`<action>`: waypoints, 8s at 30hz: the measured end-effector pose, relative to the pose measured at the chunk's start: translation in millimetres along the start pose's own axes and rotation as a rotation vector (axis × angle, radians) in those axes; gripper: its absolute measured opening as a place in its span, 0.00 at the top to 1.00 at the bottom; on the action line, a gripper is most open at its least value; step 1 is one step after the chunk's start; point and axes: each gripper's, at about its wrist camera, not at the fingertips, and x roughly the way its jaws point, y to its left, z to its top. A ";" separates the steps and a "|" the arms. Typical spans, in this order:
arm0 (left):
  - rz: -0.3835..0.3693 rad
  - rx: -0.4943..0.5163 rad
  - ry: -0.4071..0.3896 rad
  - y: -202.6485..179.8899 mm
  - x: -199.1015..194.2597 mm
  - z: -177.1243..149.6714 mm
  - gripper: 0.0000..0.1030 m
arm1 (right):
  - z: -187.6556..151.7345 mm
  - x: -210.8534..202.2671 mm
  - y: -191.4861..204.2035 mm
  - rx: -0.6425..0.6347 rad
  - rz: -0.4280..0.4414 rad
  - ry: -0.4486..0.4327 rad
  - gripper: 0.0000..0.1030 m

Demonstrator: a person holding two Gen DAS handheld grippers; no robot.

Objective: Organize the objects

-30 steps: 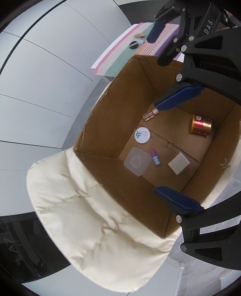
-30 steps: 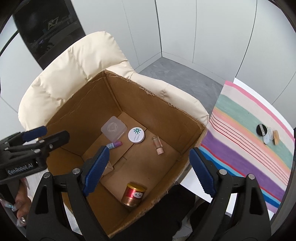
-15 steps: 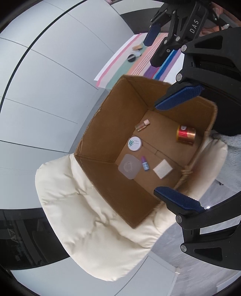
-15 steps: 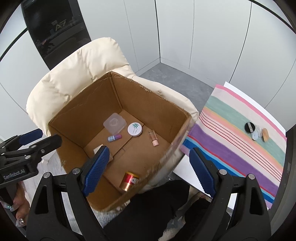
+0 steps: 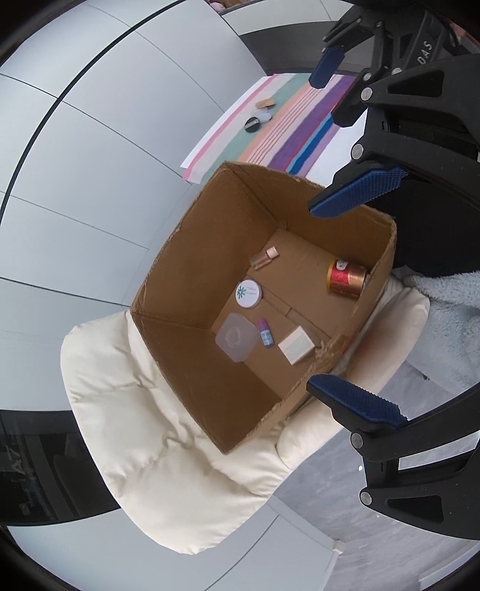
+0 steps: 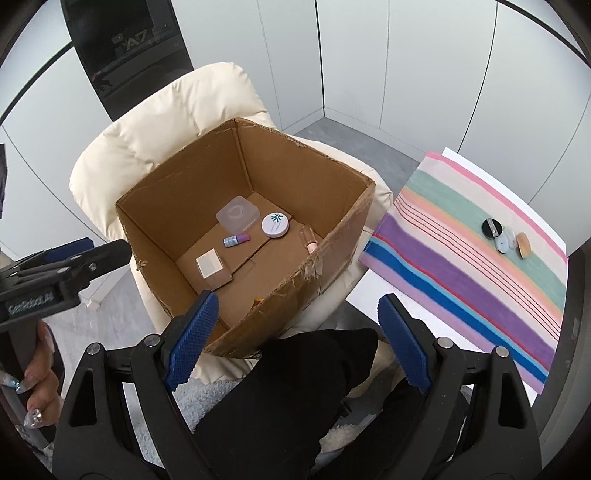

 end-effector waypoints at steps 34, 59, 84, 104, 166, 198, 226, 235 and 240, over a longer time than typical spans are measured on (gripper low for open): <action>-0.205 0.508 0.050 -275.4 55.0 -29.4 0.15 | -101.5 -87.7 -242.2 0.490 -0.283 -0.097 0.13; -0.144 0.633 0.009 -427.8 148.4 3.8 0.15 | -154.0 -42.1 -389.8 0.727 -0.311 -0.068 0.13; -0.085 0.540 0.196 -499.6 406.5 53.9 0.15 | -57.3 171.0 -548.5 0.701 -0.244 -0.092 0.13; -0.142 0.464 0.269 -488.9 442.2 51.8 0.15 | -22.7 213.3 -535.8 0.606 -0.223 -0.170 0.72; -0.069 0.634 -0.069 -503.1 293.6 88.1 0.84 | -12.2 65.2 -485.9 0.540 -0.334 -0.202 0.96; -0.313 0.767 0.269 -492.4 382.3 -9.4 0.30 | -58.9 187.5 -483.3 0.398 -0.339 -0.044 0.86; -0.194 0.778 0.105 -533.8 331.4 11.8 0.68 | -53.2 121.7 -510.9 0.570 -0.348 -0.106 0.86; -0.122 0.644 -0.034 -516.2 258.7 70.7 0.68 | -28.5 61.8 -502.2 0.595 -0.405 -0.124 0.86; -0.100 0.584 -0.088 -506.9 211.0 101.0 0.68 | -0.1 12.4 -487.5 0.565 -0.473 -0.136 0.86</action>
